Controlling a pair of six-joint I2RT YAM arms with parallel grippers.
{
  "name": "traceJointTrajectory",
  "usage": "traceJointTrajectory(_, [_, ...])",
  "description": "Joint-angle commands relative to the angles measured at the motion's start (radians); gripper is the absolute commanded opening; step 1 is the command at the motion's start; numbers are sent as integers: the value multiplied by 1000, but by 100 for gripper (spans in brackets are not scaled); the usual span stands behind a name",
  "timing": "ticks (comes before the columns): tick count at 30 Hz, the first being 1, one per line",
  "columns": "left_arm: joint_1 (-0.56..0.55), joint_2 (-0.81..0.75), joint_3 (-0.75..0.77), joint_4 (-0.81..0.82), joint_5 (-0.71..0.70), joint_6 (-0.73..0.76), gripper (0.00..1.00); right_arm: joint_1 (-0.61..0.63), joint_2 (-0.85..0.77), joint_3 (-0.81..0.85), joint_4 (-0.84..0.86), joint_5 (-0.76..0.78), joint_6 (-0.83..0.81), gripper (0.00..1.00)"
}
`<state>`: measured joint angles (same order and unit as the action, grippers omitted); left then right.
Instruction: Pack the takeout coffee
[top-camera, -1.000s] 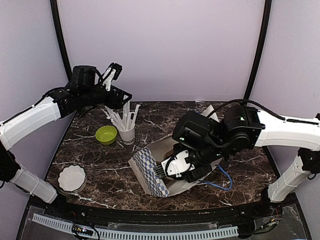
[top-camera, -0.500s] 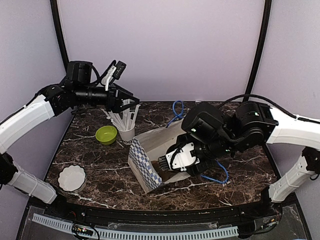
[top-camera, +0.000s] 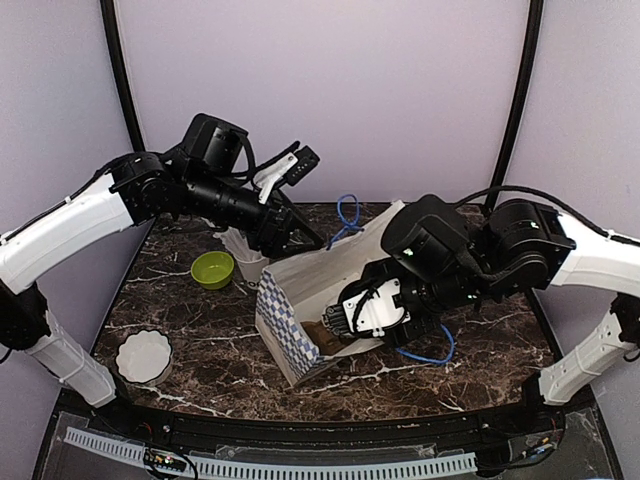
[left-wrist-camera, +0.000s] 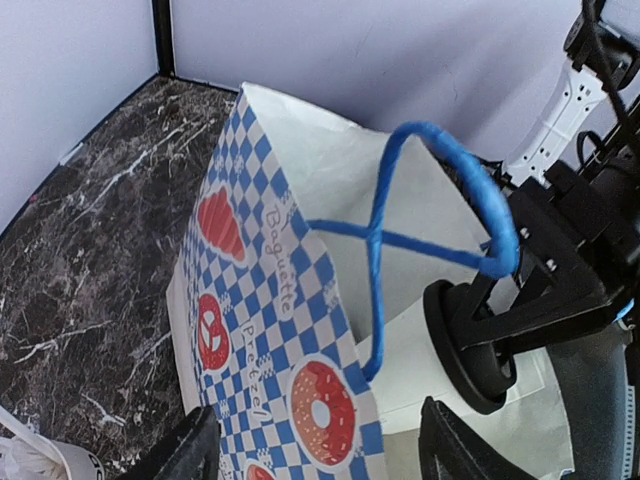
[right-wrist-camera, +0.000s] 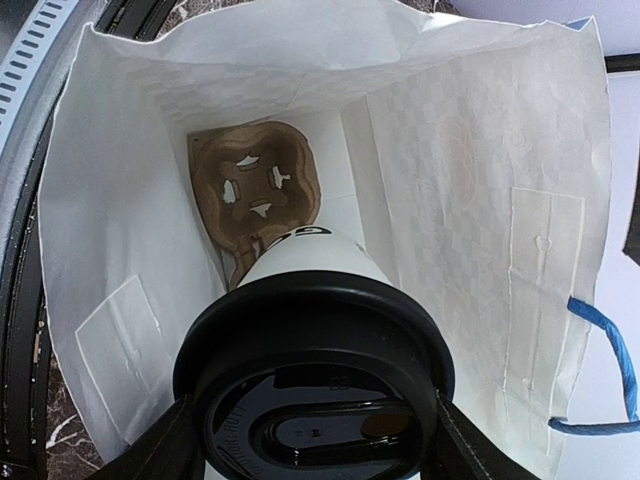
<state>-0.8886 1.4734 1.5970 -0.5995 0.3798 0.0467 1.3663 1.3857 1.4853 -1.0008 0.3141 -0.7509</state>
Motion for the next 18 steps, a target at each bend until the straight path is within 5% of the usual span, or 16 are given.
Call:
traceJointTrajectory(1, [-22,31,84,-139,-55,39,68,10,-34,-27,43,-1,1,49])
traceJointTrajectory(5, [-37,87,131,-227,-88,67,60,9,-36,-27,44,-1,0,49])
traceJointTrajectory(9, [-42,89,131,-229,-93,94,38,10,-44,-45,40,6,-2,49])
traceJointTrajectory(18, [-43,160,234,-263,-76,165,10,10,-33,-40,53,17,3,49])
